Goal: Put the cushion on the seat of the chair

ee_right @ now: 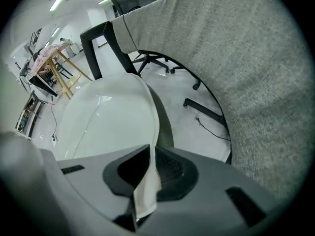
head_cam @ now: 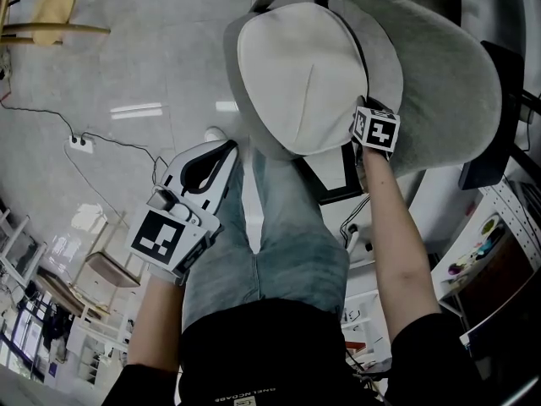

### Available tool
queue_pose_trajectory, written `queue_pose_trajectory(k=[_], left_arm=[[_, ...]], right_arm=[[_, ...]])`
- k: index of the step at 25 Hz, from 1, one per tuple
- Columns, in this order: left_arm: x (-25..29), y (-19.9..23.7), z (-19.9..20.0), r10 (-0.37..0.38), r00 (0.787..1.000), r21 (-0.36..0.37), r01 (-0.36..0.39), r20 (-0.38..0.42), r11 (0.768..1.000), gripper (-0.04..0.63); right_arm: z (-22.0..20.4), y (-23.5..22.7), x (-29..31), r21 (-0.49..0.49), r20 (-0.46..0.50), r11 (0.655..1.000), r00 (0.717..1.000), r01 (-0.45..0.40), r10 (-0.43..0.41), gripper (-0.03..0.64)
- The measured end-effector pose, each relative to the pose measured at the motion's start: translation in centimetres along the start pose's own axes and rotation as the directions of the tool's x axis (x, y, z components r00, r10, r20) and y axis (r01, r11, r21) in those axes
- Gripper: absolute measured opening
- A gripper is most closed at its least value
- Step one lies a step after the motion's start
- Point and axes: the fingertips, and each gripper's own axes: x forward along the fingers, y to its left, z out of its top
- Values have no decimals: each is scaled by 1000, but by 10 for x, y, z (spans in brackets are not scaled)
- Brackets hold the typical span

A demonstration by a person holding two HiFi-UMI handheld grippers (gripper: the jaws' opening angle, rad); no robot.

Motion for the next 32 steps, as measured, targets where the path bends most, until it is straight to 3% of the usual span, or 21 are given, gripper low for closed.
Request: queue_pose_trajectory(k=[15,32], left_arm=[[4,6,-4,0,1000,-23,0,-15,1000,12],[-14,13,5,16,1000,-20,-15,27,1000,12]], right_arm=[[-6,-6,18,8,-44,1000,999,13,-12,81],[-6,-23,3,103,-80,987,990,120,-112,184]])
